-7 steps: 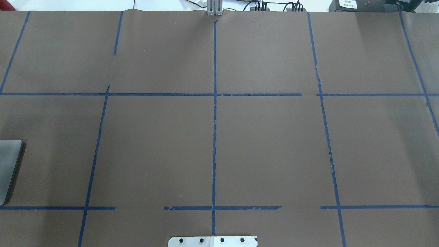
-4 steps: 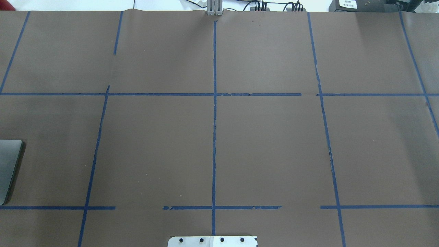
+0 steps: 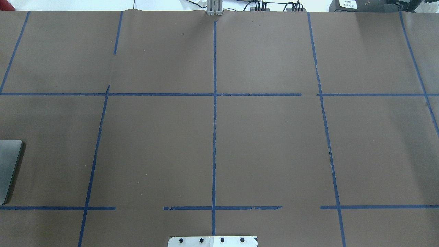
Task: Place cup on laptop
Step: 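Lower the mug onto the laptop lid and open the left gripper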
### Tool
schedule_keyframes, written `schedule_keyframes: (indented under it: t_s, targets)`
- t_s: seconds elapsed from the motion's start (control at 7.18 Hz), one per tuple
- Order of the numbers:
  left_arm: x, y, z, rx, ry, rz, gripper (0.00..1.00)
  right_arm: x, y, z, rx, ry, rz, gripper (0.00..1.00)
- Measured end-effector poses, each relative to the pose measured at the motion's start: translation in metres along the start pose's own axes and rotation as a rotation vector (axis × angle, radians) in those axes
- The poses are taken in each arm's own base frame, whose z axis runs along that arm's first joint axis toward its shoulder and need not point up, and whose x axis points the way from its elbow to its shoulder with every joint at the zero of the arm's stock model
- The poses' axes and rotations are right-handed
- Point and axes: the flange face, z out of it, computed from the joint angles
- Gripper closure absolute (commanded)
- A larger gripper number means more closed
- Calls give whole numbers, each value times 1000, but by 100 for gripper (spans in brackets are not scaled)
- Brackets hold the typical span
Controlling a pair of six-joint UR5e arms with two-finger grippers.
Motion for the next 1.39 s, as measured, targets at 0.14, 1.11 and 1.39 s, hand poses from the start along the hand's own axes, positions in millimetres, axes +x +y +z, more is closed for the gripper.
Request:
schedule_keyframes:
  t_s: [0.14,1.11,1.39]
  targets:
    - [0,0,1,-2,1,0,100,0,0,0,0,0,0,0]
    - [9,0,7,-27,28,15,13,0,0,0,0,0,0,0]
    - [10,0,8,-26,28,23,1,0,0,0,0,0,0,0]
